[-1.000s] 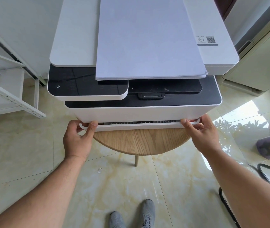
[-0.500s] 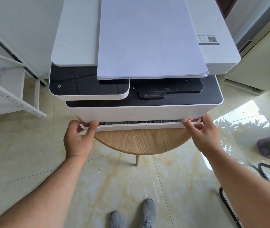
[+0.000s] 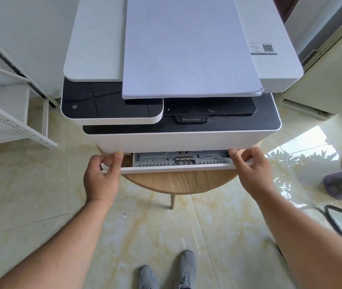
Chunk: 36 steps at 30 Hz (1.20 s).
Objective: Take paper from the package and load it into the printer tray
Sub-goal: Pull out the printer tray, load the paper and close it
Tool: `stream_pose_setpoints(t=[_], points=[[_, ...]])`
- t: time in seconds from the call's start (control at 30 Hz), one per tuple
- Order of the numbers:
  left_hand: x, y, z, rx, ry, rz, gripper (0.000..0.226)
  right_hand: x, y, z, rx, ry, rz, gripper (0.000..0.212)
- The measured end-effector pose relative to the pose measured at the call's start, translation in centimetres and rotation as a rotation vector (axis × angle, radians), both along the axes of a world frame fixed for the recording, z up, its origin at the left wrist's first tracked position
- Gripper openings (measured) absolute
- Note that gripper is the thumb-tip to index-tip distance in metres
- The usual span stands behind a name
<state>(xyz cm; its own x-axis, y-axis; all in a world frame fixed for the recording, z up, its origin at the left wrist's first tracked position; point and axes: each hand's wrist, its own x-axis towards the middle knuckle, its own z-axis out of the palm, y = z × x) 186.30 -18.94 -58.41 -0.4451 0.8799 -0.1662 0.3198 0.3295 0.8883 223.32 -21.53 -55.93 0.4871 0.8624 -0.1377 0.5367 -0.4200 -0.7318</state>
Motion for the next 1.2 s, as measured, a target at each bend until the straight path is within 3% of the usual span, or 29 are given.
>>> stream_pose_setpoints(t=[0.1, 0.27, 0.47, 0.73, 0.87, 1.0, 1.2], points=[[0.1, -0.1, -0.2, -0.008, -0.04, 0.007, 0.058, -0.6, 0.1, -0.2, -0.006, 0.07, -0.018, 0.043], [0.8, -0.3, 0.1, -0.115, -0.039, 0.05, 0.041, -0.3, -0.8, -0.6, -0.094, 0.015, -0.109, 0.062], [1.9, -1.8, 0.5, -0.287, -0.335, 0.127, 0.05, -1.4, -1.5, 0.3, -0.091, 0.367, -0.305, 0.036], [2.0, -3.3, 1.4, -0.3, -0.477, 0.156, 0.055, -2.3, -3.1, 1.3, -0.092, 0.495, -0.397, 0.014], [1.6, -4.8, 1.7, -0.304, -0.548, 0.136, 0.031, -2.4, -4.4, 1.6, -0.143, 0.491, -0.442, 0.019], [1.4, -6.5, 2.1, -0.31, -0.583, 0.109, 0.062, -2.6, -6.0, 2.0, -0.213, 0.505, -0.493, 0.035], [1.0, -9.2, 2.2, -0.333, -0.598, 0.088, 0.057, -2.8, -8.4, 2.5, -0.255, 0.54, -0.536, 0.033]])
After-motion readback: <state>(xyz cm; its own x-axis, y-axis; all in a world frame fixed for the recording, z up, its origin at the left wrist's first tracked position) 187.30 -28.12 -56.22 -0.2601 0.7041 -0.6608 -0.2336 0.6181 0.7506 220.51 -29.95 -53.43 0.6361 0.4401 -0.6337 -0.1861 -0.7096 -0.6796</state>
